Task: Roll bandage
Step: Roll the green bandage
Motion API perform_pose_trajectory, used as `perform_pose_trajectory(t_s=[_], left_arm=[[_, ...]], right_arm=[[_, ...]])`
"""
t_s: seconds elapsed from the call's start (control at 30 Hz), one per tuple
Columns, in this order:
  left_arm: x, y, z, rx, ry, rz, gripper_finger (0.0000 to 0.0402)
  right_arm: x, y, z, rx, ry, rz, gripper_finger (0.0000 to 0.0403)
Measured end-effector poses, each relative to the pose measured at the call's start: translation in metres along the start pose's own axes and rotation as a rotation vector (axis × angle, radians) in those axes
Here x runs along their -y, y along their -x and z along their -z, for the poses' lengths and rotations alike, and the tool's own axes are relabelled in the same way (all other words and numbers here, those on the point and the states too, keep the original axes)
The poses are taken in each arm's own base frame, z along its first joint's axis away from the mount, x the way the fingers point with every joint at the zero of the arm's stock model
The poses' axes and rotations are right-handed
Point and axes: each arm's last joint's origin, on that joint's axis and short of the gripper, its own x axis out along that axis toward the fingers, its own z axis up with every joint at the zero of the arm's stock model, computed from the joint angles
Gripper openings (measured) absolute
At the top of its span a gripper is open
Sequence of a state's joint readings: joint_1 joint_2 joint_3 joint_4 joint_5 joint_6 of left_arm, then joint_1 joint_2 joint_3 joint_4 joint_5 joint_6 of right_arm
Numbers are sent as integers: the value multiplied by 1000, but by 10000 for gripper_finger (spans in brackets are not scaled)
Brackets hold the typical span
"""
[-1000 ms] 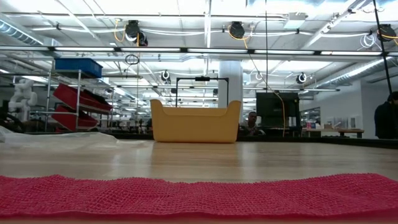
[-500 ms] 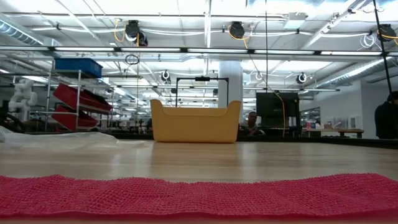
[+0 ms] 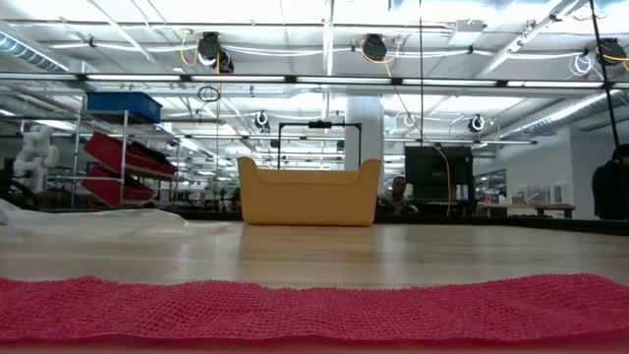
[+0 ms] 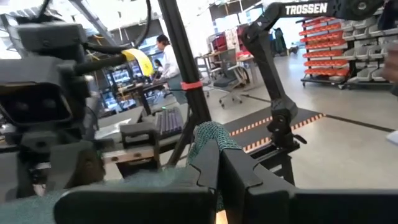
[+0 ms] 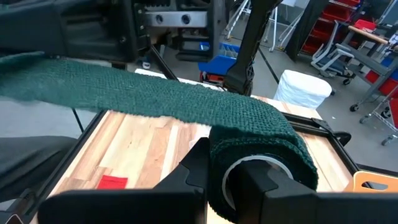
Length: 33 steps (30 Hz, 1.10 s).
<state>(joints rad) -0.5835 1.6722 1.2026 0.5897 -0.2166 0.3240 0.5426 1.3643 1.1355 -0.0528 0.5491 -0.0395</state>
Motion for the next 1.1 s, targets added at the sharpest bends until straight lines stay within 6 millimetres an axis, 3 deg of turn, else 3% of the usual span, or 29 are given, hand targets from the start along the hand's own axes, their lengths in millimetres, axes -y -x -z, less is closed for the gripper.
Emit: perform_pose_trajectory(t_s=[0.2,0.73,1.1], left_arm=[[3,-3,7,-18,1,8,28],[14,-1,2,18,111,71,197],[19,-6,14,-17,105,37,306]], right_arm=[[0,0,0,1,0,1,34],[1,0,0,3,4,4,34],[2,-1,-2,23,6,10,34]])
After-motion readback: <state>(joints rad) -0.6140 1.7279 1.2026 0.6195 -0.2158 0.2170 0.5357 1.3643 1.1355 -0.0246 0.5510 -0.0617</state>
